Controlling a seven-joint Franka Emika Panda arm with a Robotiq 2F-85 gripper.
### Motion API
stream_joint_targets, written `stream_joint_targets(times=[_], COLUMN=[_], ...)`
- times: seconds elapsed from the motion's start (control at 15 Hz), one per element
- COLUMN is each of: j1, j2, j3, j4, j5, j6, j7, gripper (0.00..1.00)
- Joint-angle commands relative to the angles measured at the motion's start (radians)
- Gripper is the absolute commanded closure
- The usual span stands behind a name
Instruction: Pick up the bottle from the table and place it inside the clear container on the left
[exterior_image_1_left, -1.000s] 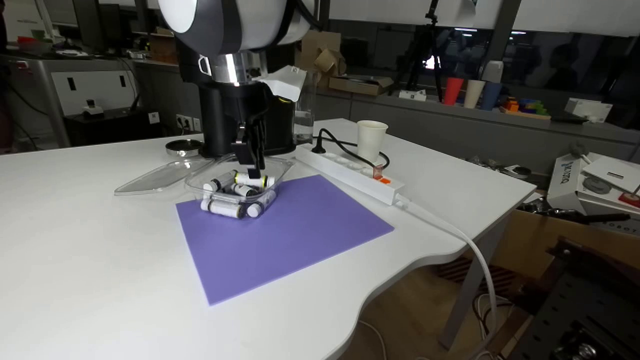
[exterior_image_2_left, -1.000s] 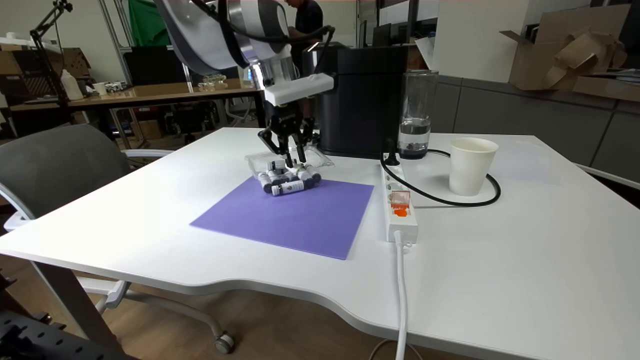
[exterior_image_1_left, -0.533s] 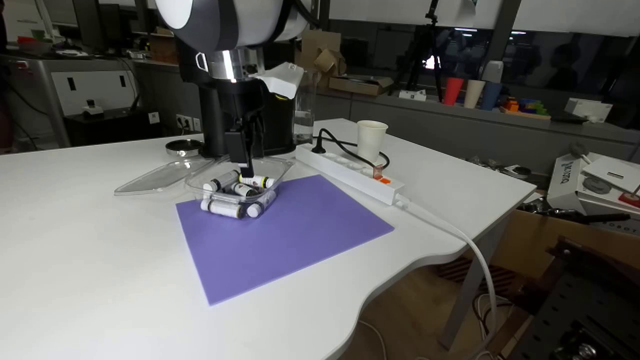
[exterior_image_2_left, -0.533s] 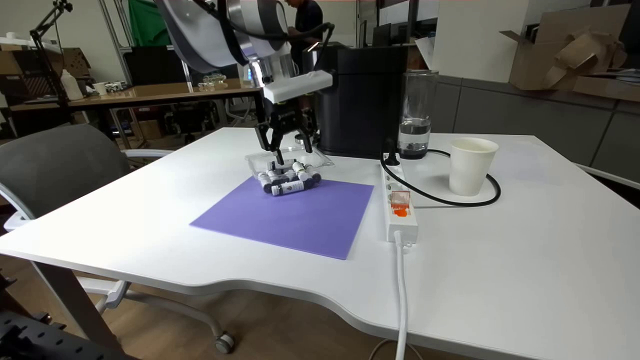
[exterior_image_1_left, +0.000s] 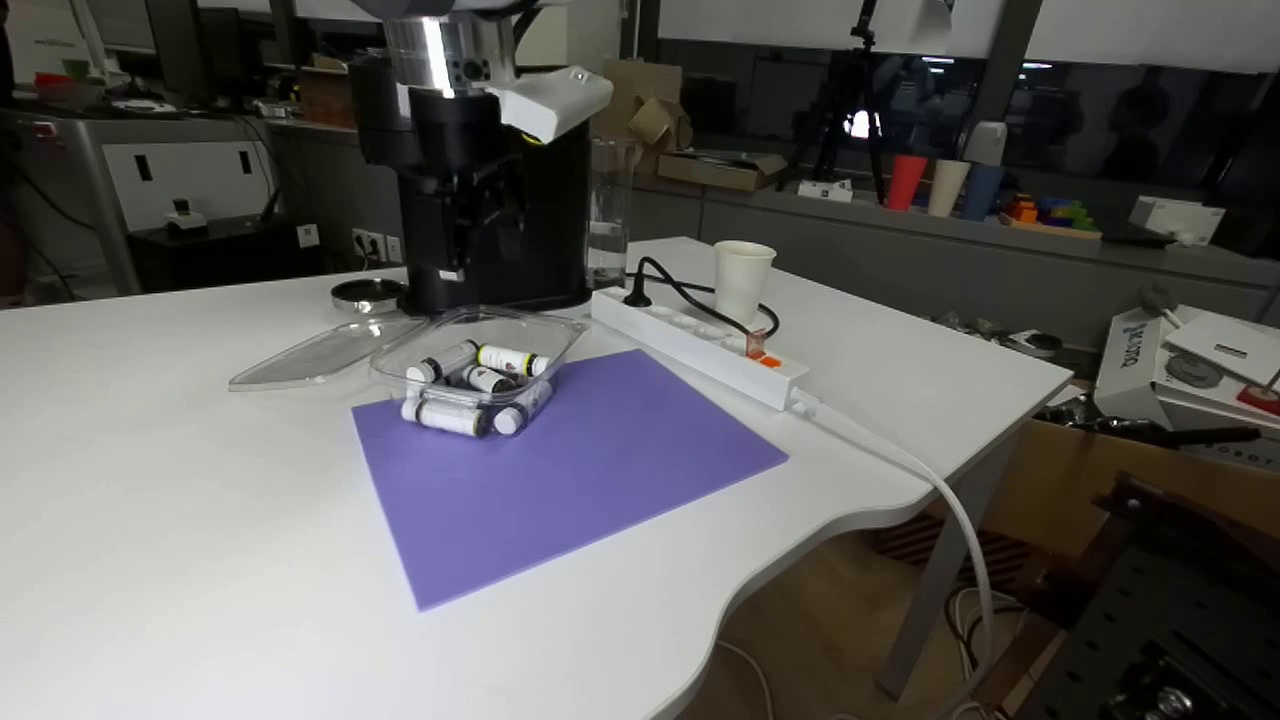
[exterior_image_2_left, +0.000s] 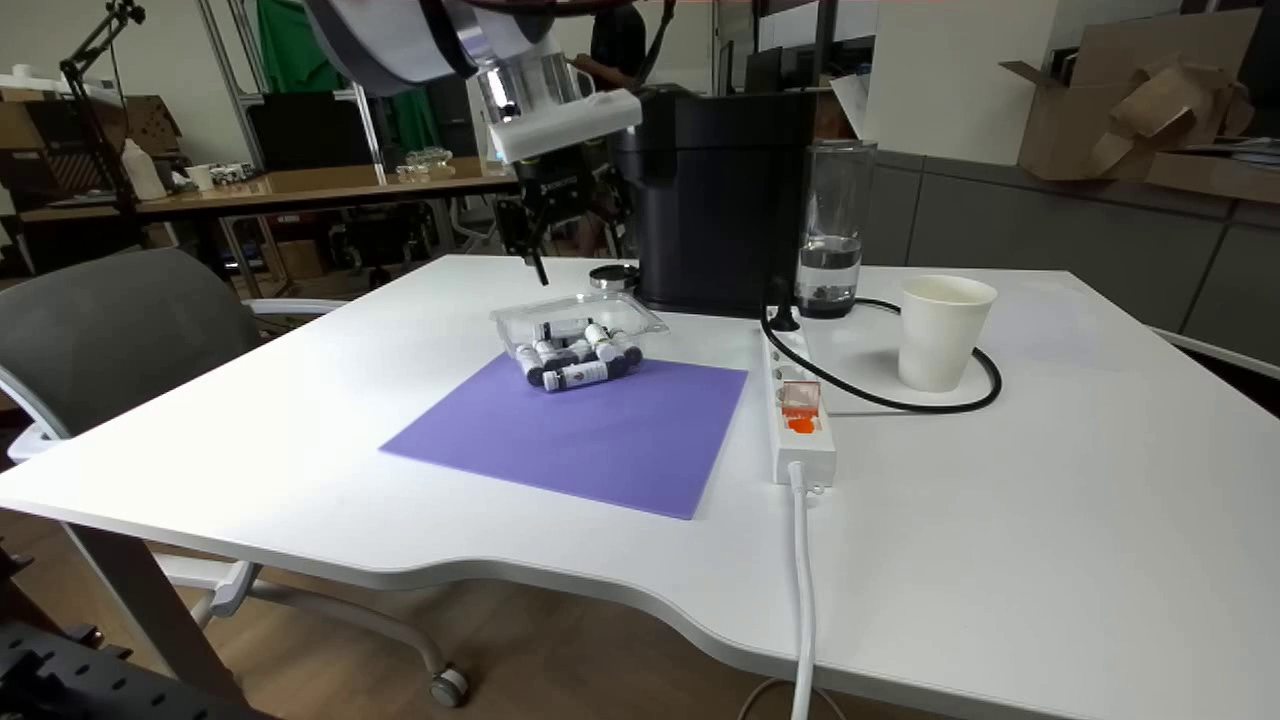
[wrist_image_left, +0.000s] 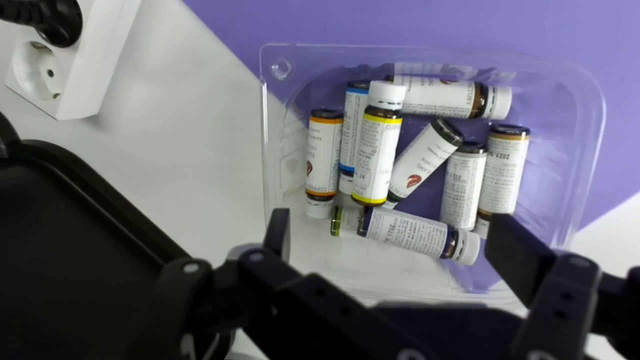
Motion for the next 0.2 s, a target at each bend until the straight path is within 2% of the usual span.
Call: stream_joint_targets(times=[0.0, 0.13], j1=[0.013, -0.018], j2=[-0.111, -0.152], j3=[-0.017, 0.020], j4=[-0.092, -0.128], j5=[-0.008, 0.054], j6=[-0.034, -0.128], j7=[0.108, 0.065], gripper=[0.00, 0.00])
